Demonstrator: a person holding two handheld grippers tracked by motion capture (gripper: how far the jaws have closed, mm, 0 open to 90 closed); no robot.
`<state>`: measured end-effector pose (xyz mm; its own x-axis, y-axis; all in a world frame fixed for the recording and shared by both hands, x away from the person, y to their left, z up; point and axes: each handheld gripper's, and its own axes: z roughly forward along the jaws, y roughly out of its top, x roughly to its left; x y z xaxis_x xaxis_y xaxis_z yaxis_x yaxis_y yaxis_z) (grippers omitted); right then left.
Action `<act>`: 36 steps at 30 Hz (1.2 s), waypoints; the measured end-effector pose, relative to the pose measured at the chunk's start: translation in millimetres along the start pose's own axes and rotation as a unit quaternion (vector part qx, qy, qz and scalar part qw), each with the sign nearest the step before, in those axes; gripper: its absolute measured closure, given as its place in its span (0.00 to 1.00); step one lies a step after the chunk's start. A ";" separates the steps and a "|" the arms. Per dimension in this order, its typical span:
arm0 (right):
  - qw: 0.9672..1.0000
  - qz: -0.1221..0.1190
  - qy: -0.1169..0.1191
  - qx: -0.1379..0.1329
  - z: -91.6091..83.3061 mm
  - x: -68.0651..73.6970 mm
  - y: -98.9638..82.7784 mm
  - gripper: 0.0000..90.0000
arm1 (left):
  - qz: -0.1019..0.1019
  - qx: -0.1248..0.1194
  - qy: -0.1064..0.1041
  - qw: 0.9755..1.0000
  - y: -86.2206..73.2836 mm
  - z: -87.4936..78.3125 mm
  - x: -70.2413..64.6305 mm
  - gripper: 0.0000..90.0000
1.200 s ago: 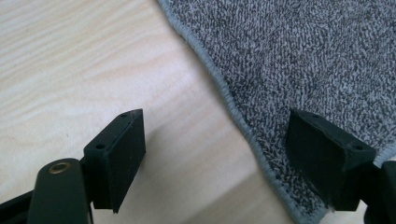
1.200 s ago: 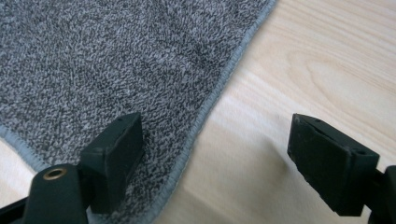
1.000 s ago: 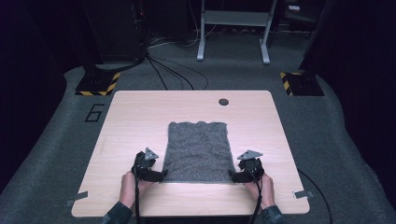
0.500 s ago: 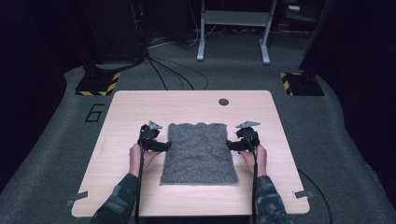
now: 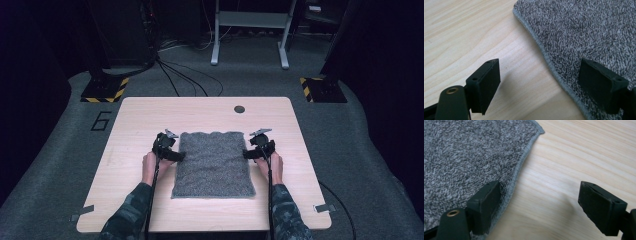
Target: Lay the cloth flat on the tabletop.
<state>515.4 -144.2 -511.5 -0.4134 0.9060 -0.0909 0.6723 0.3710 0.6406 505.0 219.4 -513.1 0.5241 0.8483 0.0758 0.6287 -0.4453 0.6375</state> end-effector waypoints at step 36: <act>0.997 -0.007 0.068 -0.029 -56.6 30.3 -44.2 0.12 | -0.041 -0.035 -0.034 0.998 -3.0 -12.9 7.3 0.14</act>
<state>438.4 -144.6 -499.3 -0.5054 0.8629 0.0011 0.6302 0.3683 0.6835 499.5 230.6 -504.5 0.5125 0.8582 -0.0298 0.6308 -0.3528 0.6911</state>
